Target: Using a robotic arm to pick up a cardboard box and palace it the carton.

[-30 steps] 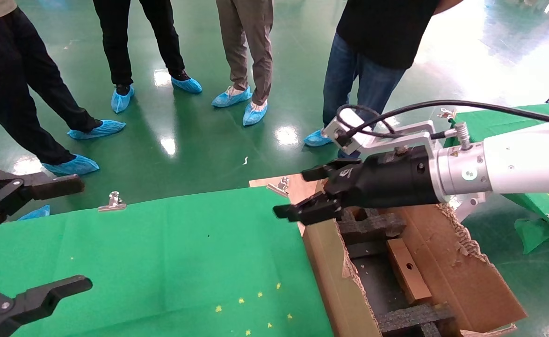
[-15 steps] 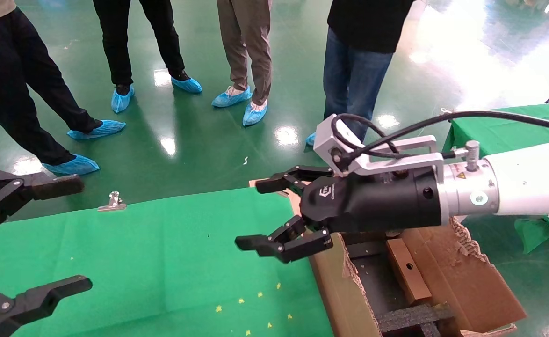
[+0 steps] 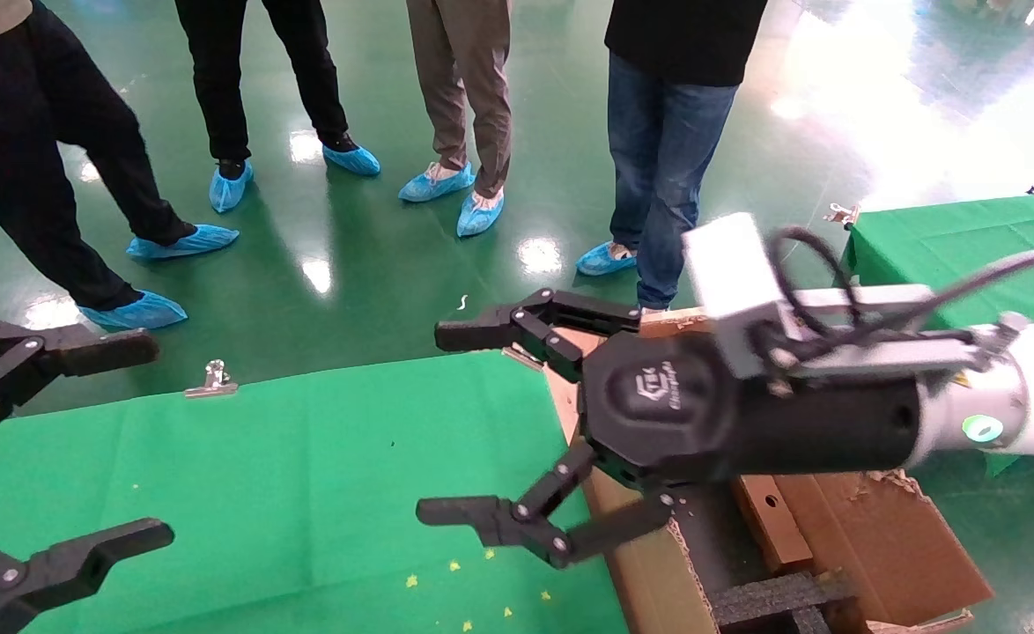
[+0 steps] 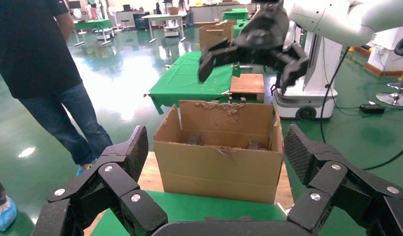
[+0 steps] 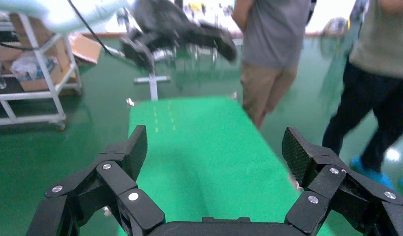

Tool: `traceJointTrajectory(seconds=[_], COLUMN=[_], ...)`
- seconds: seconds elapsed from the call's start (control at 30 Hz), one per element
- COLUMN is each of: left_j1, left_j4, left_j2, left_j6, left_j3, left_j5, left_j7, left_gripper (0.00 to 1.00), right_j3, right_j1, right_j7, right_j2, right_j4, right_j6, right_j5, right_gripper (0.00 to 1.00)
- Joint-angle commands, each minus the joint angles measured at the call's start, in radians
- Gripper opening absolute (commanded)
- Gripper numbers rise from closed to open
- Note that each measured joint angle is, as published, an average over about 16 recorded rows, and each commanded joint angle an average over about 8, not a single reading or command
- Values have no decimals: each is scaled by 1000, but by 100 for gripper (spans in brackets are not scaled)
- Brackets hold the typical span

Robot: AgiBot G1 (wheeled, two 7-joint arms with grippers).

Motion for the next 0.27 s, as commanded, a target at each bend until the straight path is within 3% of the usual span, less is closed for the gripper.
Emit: traceJointTrajectory(seconds=[0.03, 0.27], left_j1=[0, 0], left_j4=[0, 0], left_j2=[0, 0], left_j6=[0, 0], left_j3=[0, 0], left_j5=[0, 0], left_j7=[0, 0], left_gripper=[100, 100], right_j3=[46, 105], right_j1=[-33, -74], right_j7=[-44, -84], right_j2=[-7, -16], right_j4=[-3, -7], right_j6=[-24, -54], right_j5=[27, 62], right_gripper=[100, 100])
